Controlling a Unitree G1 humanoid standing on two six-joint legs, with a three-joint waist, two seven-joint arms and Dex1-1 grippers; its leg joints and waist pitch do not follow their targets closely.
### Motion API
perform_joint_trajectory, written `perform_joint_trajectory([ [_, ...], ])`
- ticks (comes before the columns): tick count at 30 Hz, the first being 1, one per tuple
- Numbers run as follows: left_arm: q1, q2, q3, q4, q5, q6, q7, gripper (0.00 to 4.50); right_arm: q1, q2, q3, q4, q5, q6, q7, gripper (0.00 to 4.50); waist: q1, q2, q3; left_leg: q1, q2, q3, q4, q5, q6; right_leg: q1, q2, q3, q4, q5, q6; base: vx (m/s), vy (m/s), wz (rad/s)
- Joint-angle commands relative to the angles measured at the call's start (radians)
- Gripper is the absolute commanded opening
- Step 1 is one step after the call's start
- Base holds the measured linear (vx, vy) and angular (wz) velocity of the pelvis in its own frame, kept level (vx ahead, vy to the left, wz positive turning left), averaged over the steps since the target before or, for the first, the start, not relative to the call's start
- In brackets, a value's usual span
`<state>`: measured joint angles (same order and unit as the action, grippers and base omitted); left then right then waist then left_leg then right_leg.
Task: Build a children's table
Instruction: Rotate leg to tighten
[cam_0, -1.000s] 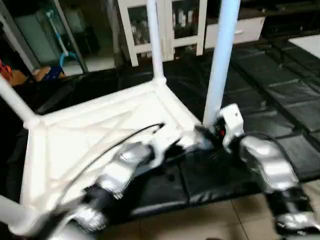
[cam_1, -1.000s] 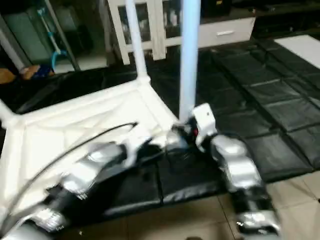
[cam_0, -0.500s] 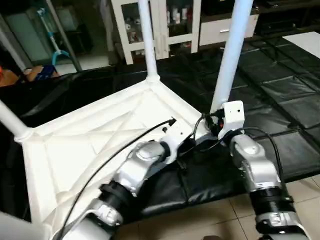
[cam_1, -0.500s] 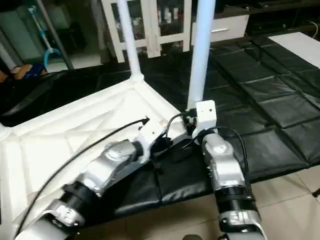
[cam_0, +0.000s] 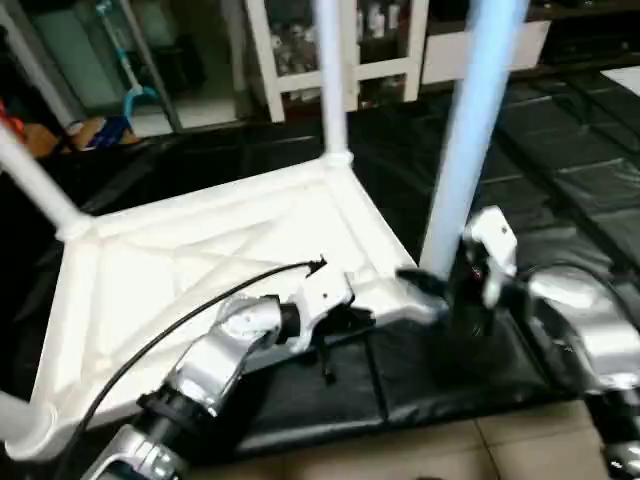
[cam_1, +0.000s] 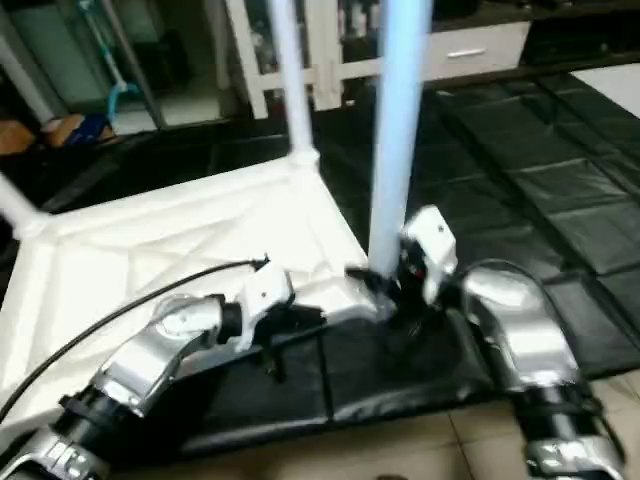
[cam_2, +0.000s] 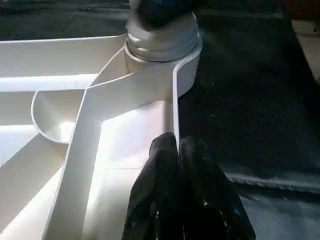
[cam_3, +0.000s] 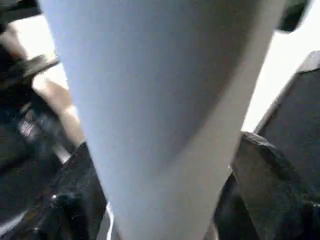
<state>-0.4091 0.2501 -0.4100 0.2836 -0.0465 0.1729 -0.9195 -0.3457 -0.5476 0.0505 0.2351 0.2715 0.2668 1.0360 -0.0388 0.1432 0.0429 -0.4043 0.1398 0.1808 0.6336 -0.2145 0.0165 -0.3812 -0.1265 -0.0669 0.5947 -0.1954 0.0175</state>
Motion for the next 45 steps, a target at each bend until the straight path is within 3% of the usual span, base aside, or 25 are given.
perform_joint_trajectory([
  [1, 0.023, 0.031, -0.028, 0.021, 0.019, 0.031, -0.033, 0.00, 0.011, -0.037, 0.014, -0.020, 0.015, 0.003, 0.072, 3.60, 0.007, -0.030, -0.061, 0.021, 0.084, -0.033, -0.088, -0.152, 0.162, 0.040, -0.036, 0.026, -0.052, -0.073, -0.281, 0.000, 0.000, 0.00],
  [3, 0.024, 0.035, -0.029, 0.015, 0.017, 0.037, -0.041, 0.00, 0.018, -0.056, 0.019, -0.017, 0.016, 0.002, 0.098, 3.60, 0.013, -0.026, -0.057, 0.025, 0.084, -0.032, -0.094, -0.206, 0.127, 0.037, -0.035, 0.029, -0.057, -0.139, -0.273, 0.000, 0.000, 0.00],
  [4, 0.024, 0.035, -0.029, 0.015, 0.017, 0.037, -0.041, 0.00, 0.018, -0.056, 0.019, -0.017, 0.016, 0.002, 0.098, 3.60, 0.013, -0.026, -0.057, 0.025, 0.084, -0.032, -0.094, -0.206, 0.127, 0.037, -0.035, 0.029, -0.057, -0.139, -0.273, 0.000, 0.000, 0.00],
  [5, 0.025, 0.038, -0.030, 0.010, 0.014, 0.041, -0.047, 0.00, 0.020, -0.060, 0.020, -0.015, 0.016, -0.002, 0.105, 3.60, 0.011, -0.030, -0.057, 0.023, 0.083, -0.033, -0.096, -0.224, 0.108, 0.038, -0.035, 0.030, -0.059, -0.159, -0.266, 0.000, 0.000, 0.00],
  [8, 0.028, 0.036, -0.037, 0.005, 0.014, 0.049, -0.058, 0.00, 0.023, -0.043, 0.028, 0.000, 0.004, -0.025, 0.099, 3.60, 0.011, -0.028, -0.059, 0.023, 0.082, -0.033, -0.095, -0.218, 0.101, 0.036, -0.036, 0.031, -0.060, -0.159, -0.263, 0.000, 0.000, 0.00],
  [19, 0.039, 0.043, -0.049, -0.002, 0.013, 0.086, -0.087, 0.00, 0.012, -0.027, 0.024, 0.029, 0.019, -0.009, 0.120, 2.70, 0.024, -0.026, -0.069, 0.024, 0.080, -0.031, -0.081, -0.097, 0.161, 0.037, -0.033, 0.027, -0.046, -0.029, -0.283, 0.000, 0.000, 0.00],
  [25, 0.033, 0.024, -0.039, 0.020, 0.007, 0.086, -0.078, 0.00, 0.013, -0.029, 0.019, 0.032, 0.020, -0.001, 0.123, 2.32, 0.023, -0.027, -0.065, 0.025, 0.081, -0.031, -0.087, -0.146, 0.140, 0.037, -0.032, 0.027, -0.052, -0.095, -0.276, 0.000, 0.000, 0.00],
  [32, 0.026, 0.016, -0.035, 0.030, 0.008, 0.099, -0.058, 0.00, -0.010, 0.010, 0.008, 0.072, -0.020, -0.021, 0.024, 2.14, 0.020, -0.028, -0.067, 0.024, 0.080, -0.031, -0.085, -0.136, 0.141, 0.037, -0.033, 0.027, -0.051, -0.081, -0.273, 0.000, 0.000, 0.00],
  [34, 0.021, 0.005, -0.031, 0.045, 0.016, 0.112, -0.034, 0.00, -0.029, 0.049, 0.001, 0.113, -0.062, -0.036, -0.089, 2.11, 0.014, -0.028, -0.064, 0.022, 0.077, -0.030, -0.088, -0.150, 0.127, 0.034, -0.031, 0.026, -0.053, -0.108, -0.271, 0.000, 0.000, 0.00],
  [36, 0.006, -0.018, -0.024, 0.074, 0.032, 0.131, 0.015, 0.00, -0.048, 0.115, -0.014, 0.152, -0.101, -0.025, -0.251, 2.09, -0.001, -0.028, -0.057, 0.022, 0.074, -0.033, -0.097, -0.238, 0.083, 0.033, -0.031, 0.025, -0.064, -0.220, -0.246, 0.000, 0.000, 0.00],
  [37, -0.003, -0.033, -0.016, 0.088, 0.036, 0.147, 0.043, 0.00, -0.051, 0.141, -0.019, 0.158, -0.107, -0.018, -0.299, 2.07, -0.013, -0.032, -0.054, 0.023, 0.072, -0.034, -0.102, -0.300, 0.050, 0.031, -0.030, 0.025, -0.070, -0.291, -0.231, 0.000, 0.000, 0.00],
  [38, -0.020, -0.062, -0.001, 0.114, 0.042, 0.164, 0.096, 0.00, -0.058, 0.184, -0.030, 0.166, -0.121, -0.002, -0.388, 2.05, -0.026, -0.029, -0.048, 0.024, 0.073, -0.037, -0.106, -0.360, 0.017, 0.028, -0.031, 0.025, -0.074, -0.356, -0.215, 0.000, 0.000, 0.00],
  [40, -0.041, -0.102, 0.024, 0.145, 0.042, 0.193, 0.165, 0.00, -0.065, 0.232, -0.039, 0.174, -0.137, 0.014, -0.484, 2.04, -0.036, -0.028, -0.046, 0.026, 0.072, -0.043, -0.110, -0.422, -0.018, 0.025, -0.031, 0.024, -0.079, -0.417, -0.192, 0.000, 0.000, 0.00],
  [41, -0.061, -0.138, 0.052, 0.171, 0.038, 0.216, 0.228, 0.00, -0.072, 0.266, -0.043, 0.180, -0.155, 0.021, -0.557, 2.04, -0.051, -0.032, -0.044, 0.033, 0.070, -0.048, -0.113, -0.499, -0.055, 0.017, -0.030, 0.023, -0.085, -0.461, -0.171, 0.000, 0.000, 0.00],
  [45, -0.132, -0.271, 0.147, 0.253, -0.001, 0.216, 0.411, 0.00, -0.101, 0.392, -0.042, 0.208, -0.208, -0.002, -0.757, 2.02, -0.075, -0.030, -0.044, 0.039, 0.063, -0.054, -0.114, -0.566, -0.074, 0.008, -0.032, 0.018, -0.102, -0.501, -0.139, 0.000, 0.000, 0.00],
])
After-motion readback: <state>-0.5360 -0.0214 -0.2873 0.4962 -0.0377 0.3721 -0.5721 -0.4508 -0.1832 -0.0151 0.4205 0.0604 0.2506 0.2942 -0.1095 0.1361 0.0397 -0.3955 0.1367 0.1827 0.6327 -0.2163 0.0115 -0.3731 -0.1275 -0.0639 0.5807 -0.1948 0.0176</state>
